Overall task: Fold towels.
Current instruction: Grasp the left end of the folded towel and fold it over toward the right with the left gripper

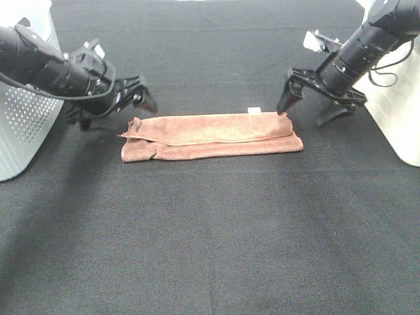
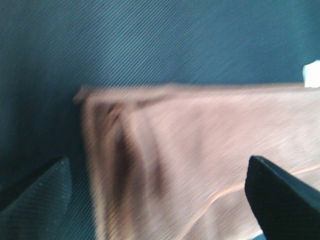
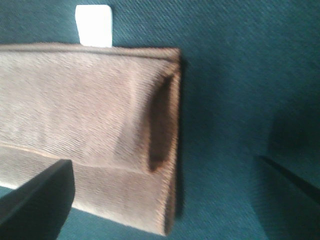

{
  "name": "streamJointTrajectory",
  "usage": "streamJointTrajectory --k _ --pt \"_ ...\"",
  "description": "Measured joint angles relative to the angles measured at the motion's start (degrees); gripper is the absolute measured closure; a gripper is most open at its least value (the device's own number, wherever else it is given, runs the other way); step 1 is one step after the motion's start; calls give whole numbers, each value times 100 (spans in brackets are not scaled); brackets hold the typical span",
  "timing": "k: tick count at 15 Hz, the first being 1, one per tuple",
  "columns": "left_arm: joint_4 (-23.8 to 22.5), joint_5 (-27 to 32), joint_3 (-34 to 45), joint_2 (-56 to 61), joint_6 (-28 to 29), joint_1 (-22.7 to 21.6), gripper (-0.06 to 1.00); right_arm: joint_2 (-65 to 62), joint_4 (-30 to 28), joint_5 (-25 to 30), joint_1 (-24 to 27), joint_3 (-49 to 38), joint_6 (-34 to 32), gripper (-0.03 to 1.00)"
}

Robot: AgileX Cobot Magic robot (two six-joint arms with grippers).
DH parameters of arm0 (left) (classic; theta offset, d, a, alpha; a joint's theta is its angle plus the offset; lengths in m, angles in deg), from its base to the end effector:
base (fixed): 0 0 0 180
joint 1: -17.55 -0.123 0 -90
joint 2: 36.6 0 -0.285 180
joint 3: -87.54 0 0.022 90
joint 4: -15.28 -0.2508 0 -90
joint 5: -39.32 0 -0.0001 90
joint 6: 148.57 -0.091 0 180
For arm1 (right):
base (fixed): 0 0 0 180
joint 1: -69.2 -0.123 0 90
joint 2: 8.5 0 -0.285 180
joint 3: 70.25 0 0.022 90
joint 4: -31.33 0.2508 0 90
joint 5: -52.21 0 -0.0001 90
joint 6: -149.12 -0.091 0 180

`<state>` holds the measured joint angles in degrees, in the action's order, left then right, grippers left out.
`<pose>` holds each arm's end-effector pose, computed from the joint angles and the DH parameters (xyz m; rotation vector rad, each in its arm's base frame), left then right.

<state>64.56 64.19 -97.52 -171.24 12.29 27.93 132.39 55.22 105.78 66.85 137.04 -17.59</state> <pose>0.4425 -0.1106 0.1111 -0.2583 2.6036 -0.6598 0.4808 0.0494 0.1395 -0.0865 2.8461 0.4892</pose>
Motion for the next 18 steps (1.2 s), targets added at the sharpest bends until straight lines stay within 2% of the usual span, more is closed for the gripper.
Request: streamJointTrajectory --k 2,5,6,7,9,12,13,14,16,17,18 --pt "-97 103 -52 -160 229 0 7 0 -29 0 0 0 -40 9" --pt "126 424 -527 -510 321 23 22 0 -29 0 0 0 -63 9" --pt "178 584 -670 -613 367 34 31 0 -29 0 0 0 -69 9" --pt "160 773 -785 -716 527 34 54 0 -46 0 0 0 -80 9" --pt "-40 877 -877 -739 584 34 88 0 -52 0 0 0 -80 9" --pt "-378 1026 -1031 -699 636 34 91 0 -57 0 0 0 -80 9" --pt "-619 1094 -1083 -619 710 40 91 0 -69 -6 0 0 -80 9" --pt "-1312 1272 -1220 -401 1043 46 91 0 -69 -6 0 0 -80 9" --pt "-2183 1616 -1461 -189 1576 46 91 0 -69 -6 0 0 -86 9" --pt "-3008 2086 -1748 -17 2091 46 91 0 -69 0 0 0 -92 9" --pt "-3358 2384 -1982 63 2355 46 91 0 -69 0 0 0 -103 9"
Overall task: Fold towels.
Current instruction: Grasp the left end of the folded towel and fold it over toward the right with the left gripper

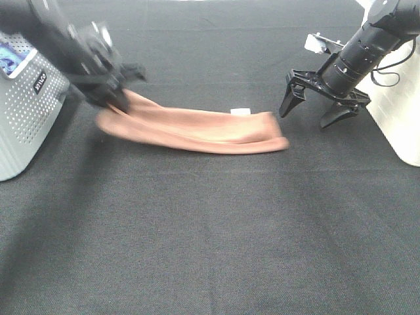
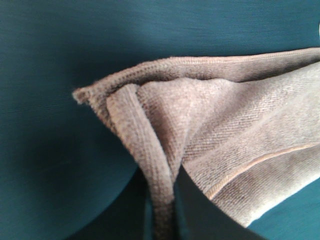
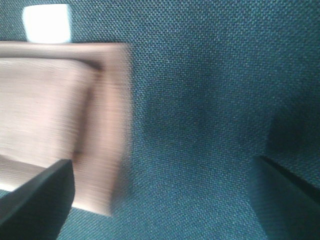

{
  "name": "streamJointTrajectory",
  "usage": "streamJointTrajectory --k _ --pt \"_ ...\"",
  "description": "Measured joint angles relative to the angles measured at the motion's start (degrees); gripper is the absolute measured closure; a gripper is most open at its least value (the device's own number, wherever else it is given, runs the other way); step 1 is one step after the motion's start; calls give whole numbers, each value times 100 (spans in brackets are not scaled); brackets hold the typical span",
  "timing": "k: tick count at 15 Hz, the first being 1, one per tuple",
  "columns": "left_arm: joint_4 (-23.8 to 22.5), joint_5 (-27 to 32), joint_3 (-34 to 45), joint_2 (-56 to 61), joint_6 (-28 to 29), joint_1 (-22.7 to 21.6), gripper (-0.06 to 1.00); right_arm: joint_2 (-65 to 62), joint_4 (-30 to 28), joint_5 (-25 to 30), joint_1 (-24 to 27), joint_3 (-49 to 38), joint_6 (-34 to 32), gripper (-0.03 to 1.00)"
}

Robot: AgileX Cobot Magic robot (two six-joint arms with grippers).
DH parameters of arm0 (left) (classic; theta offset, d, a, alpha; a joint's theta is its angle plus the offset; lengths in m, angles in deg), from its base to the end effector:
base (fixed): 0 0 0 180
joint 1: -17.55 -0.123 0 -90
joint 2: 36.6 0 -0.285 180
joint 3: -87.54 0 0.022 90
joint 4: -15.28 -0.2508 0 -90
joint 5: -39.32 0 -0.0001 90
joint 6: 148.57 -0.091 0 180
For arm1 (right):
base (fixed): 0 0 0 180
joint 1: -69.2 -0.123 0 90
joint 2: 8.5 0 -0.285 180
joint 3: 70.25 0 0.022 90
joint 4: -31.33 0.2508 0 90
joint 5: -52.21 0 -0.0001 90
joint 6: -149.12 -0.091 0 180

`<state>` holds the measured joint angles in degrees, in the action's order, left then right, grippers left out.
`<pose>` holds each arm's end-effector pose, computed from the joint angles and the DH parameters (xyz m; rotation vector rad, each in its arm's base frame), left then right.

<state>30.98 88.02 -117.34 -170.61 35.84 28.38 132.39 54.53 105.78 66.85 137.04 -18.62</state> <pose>0.4653 -0.1079 0.1847 -0.0402 2.7640 -0.4034 0.4807 0.0486 0.1392 -0.0700 2.8522 0.4781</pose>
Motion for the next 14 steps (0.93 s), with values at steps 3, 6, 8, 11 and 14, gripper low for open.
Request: streamJointTrajectory --k 3,6,8,11,14 --pt "138 361 -510 40 218 132 91 0 0 6 0 0 -29 9" --pt "1049 155 -567 -206 229 659 91 0 0 11 0 0 -166 9" --pt "1650 -269 -567 -544 229 917 91 0 0 52 0 0 -183 9" --pt "2103 -722 -567 -751 229 1146 91 0 0 143 0 0 -183 9" --pt "2469 -1278 -567 -945 229 1398 84 0 0 206 0 0 -183 9"
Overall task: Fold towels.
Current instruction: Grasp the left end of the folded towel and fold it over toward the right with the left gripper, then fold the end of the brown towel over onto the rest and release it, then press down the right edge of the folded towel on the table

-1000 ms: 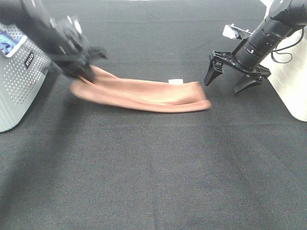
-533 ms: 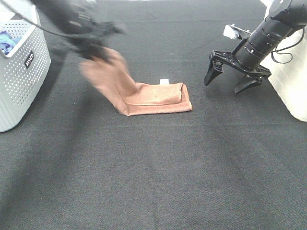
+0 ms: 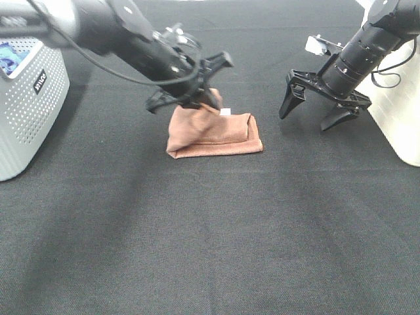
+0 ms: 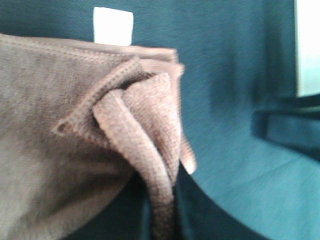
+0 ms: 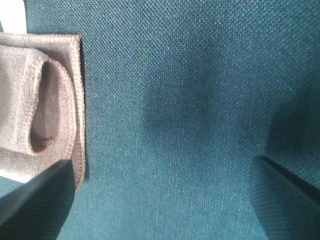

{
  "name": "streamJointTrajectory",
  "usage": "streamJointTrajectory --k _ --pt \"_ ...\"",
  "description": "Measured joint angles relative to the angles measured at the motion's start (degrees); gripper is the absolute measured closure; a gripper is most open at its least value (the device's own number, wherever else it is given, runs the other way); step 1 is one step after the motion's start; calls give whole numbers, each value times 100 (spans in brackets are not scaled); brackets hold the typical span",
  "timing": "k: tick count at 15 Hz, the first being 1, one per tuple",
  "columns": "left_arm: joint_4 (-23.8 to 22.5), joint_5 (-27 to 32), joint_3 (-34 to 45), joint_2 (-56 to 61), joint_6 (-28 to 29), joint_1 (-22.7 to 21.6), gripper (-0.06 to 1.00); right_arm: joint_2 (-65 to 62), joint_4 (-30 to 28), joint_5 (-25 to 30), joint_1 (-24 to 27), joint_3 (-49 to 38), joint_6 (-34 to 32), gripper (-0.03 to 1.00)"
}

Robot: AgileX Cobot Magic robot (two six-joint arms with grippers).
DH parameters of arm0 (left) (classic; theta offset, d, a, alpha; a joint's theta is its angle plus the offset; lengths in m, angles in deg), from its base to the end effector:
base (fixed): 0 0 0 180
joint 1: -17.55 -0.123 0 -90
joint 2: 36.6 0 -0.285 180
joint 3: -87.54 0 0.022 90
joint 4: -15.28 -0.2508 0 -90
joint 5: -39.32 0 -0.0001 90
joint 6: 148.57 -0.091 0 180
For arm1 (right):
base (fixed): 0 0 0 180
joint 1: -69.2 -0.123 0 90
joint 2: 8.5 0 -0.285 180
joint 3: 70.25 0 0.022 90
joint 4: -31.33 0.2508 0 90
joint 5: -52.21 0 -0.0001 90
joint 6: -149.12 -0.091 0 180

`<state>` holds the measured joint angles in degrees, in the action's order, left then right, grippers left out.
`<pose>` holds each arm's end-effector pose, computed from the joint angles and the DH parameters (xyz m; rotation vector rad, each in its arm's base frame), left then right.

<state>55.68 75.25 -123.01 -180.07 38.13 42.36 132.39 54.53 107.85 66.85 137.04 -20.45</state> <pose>0.4579 -0.2499 0.1490 -0.1989 2.6340 -0.9339 0.4775 0.0492 0.1387 -0.0346 2.8903 0.4984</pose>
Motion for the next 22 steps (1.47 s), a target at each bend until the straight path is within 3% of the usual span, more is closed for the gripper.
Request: streamJointTrajectory --k 1,2,3,4,5,8,10,11,12,13,16,19,22 --pt "132 -109 0 -40 0 40 74 0 0 46 0 0 0 9" --pt "476 -269 0 -86 0 57 52 0 74 97 0 0 0 9" --pt "745 -367 0 -92 -17 63 36 0 126 103 0 0 0 9" --pt "1060 -498 0 -92 -120 69 26 0 189 126 0 0 11 9" --pt "1369 -567 0 -92 -321 69 23 0 286 155 0 0 40 9" --pt "1856 -590 0 -69 -1083 40 20 -11 647 298 0 0 241 9" --pt "1885 -584 0 69 -1696 -252 20 -172 1455 504 -6 0 837 9" --pt "1885 -584 0 132 -1765 -458 20 -258 2011 653 -57 11 1152 9" --pt "1885 -584 0 132 -1765 -458 20 -258 2011 653 -57 11 1152 9" --pt "1874 -584 0 206 -1793 -682 20 -275 2550 745 -172 11 1387 9" --pt "1862 -384 0 481 -1811 -1197 20 -46 3529 567 -922 29 1902 9" --pt "1862 -57 0 533 -1874 -1306 20 521 3873 281 -1163 115 2063 9" --pt "1862 52 0 533 -1925 -1312 20 888 3839 212 -951 143 2091 9"
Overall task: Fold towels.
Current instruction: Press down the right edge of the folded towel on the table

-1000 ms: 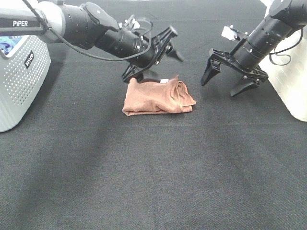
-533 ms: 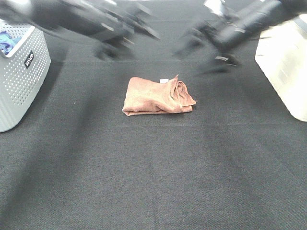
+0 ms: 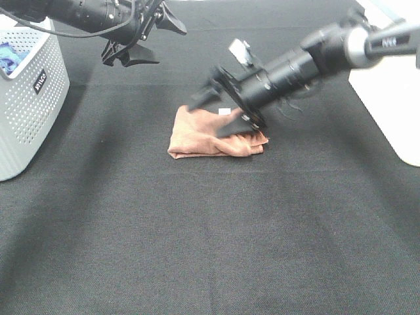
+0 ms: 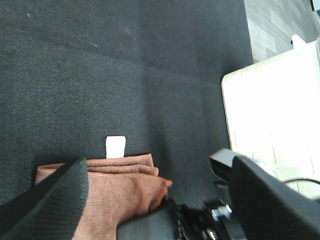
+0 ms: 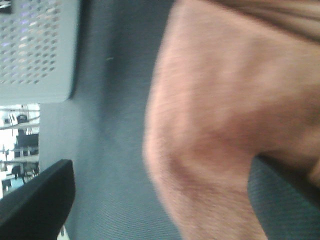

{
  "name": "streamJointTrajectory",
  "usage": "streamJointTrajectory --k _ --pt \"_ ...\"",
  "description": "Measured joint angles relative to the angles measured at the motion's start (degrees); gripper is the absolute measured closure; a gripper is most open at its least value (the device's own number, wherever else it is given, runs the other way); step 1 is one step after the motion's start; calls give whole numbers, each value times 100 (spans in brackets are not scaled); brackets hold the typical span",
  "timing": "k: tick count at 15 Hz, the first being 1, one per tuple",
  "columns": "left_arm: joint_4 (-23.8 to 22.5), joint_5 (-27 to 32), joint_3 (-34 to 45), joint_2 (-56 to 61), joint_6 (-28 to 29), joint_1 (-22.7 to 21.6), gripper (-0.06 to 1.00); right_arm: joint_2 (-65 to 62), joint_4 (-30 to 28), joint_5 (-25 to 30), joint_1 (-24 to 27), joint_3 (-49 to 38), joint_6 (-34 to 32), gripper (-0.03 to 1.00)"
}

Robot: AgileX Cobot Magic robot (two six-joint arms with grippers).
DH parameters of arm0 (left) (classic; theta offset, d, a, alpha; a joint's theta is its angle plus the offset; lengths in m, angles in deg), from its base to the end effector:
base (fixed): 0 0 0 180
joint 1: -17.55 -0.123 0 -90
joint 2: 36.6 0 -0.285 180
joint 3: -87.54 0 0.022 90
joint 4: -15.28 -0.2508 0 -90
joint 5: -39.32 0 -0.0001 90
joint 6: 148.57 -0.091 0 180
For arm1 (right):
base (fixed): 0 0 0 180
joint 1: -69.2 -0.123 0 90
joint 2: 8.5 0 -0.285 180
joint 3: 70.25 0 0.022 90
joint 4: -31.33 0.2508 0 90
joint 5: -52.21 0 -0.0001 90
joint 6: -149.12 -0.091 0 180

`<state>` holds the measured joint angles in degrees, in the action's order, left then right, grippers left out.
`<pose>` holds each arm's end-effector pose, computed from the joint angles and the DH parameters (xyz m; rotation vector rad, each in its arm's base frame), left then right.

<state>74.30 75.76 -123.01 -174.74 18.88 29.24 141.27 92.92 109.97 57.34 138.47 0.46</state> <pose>0.4991 -0.1507 0.2097 -0.2864 2.3411 -1.0733 0.4706 0.1680 0.0996 -0.1985 2.6805 1.2784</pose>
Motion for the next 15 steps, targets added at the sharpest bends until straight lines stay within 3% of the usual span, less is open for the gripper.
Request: streamJointTrajectory --k 5,9,11,13,15 --pt "0 0 0 0 -6 0 20 34 -80 69 584 17 -6 9" --pt "-6 57 0 0 -109 0 20 -23 -527 86 688 17 -126 9" --pt "-11 372 0 57 -665 0 20 -355 -1484 86 728 17 -401 9" --pt "-63 739 0 332 -1484 0 20 -831 -2051 252 745 17 -716 9" --pt "-298 1008 0 865 -1862 0 20 -1541 -2590 579 745 17 -1238 9"
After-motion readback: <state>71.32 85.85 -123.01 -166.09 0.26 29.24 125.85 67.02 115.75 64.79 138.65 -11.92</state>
